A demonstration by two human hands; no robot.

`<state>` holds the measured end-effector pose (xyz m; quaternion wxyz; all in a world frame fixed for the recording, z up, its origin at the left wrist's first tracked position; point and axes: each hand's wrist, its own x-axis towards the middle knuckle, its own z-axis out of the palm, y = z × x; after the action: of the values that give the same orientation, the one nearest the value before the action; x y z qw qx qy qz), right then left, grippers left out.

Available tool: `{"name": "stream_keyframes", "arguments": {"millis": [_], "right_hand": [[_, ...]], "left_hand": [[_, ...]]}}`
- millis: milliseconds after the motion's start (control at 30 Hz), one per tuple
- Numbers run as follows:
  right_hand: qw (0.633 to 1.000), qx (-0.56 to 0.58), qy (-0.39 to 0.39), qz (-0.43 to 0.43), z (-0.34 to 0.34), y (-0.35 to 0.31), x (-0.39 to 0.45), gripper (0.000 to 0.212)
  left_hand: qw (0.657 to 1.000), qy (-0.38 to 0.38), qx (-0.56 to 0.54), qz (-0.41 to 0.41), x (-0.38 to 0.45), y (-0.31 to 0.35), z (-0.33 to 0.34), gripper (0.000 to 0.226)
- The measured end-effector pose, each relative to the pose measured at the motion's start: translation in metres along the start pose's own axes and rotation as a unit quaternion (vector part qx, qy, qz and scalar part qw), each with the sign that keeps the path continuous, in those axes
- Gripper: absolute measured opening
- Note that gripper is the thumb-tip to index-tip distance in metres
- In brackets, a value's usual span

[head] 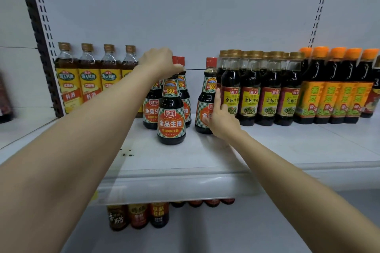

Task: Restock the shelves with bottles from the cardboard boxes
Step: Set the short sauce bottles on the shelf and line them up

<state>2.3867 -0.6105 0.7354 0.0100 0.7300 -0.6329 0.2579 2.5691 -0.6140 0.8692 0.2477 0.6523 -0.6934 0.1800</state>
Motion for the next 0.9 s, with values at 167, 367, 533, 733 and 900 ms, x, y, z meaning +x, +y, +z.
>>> {"name": "stream_keyframes", "arguments": {"millis": [167, 367, 533, 733, 900], "right_hand": [[1.0, 0.023, -0.003, 0.017, 0.017, -0.004, 0.032, 0.09], [0.998, 0.043, -0.016, 0.032, 0.028, -0.01, 0.061, 0.089], [0.998, 0.047, -0.014, 0.035, 0.038, -0.014, 0.081, 0.087], [0.998, 0.042, -0.021, 0.04, 0.041, -0.011, 0.095, 0.087], [0.998, 0.029, -0.023, 0.041, 0.042, -0.009, 0.1, 0.086]], "left_hand": [[1.0, 0.011, -0.012, 0.002, 0.0, -0.001, 0.001, 0.04], [0.999, 0.031, -0.043, 0.011, 0.002, -0.003, 0.006, 0.037], [0.998, 0.036, -0.054, 0.009, 0.006, -0.005, 0.011, 0.033], [0.997, 0.042, -0.069, 0.013, 0.006, -0.006, 0.013, 0.033], [0.996, 0.039, -0.074, 0.014, 0.003, -0.004, 0.01, 0.035]]}}
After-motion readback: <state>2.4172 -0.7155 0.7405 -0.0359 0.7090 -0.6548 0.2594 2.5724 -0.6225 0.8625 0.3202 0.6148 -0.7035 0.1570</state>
